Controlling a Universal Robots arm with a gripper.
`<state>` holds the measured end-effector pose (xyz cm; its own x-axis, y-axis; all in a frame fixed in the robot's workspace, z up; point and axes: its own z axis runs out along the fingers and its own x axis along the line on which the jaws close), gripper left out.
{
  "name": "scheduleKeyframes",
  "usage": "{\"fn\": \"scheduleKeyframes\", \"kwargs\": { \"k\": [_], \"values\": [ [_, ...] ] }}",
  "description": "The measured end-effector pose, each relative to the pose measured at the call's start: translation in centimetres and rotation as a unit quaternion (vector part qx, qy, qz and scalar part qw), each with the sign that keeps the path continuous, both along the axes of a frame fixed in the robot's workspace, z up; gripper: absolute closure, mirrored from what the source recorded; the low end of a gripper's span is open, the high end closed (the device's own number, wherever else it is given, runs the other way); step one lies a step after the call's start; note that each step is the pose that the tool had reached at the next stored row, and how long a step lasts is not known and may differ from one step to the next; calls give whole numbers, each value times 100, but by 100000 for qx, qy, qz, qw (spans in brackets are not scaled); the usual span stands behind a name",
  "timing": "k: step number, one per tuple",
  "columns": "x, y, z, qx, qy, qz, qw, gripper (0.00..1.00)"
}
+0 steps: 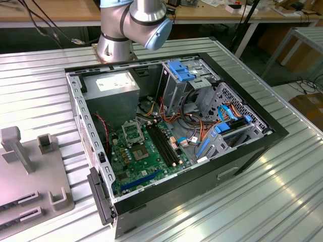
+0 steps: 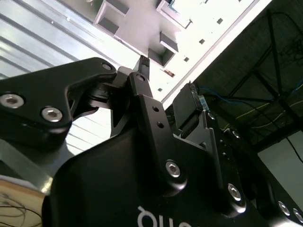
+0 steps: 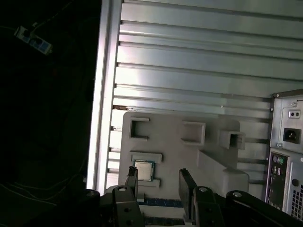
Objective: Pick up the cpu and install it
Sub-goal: 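Pick up the cpu and move it towards the insertion slot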
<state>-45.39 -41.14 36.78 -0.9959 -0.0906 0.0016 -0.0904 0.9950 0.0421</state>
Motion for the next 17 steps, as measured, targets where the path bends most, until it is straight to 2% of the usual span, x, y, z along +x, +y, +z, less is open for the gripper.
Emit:
{"fn": "scheduleKeyframes", "kwargs": {
  "k": [2,6,13,17],
  "values": [
    [-11,-3,-40,8,-2,508,99999,52],
    [-66,-39,-118,7,7,742,99997,52],
    [-113,-72,-149,6,9,743,99997,52],
    [-117,-76,-153,10,-2,731,99997,52]
  ]
}}
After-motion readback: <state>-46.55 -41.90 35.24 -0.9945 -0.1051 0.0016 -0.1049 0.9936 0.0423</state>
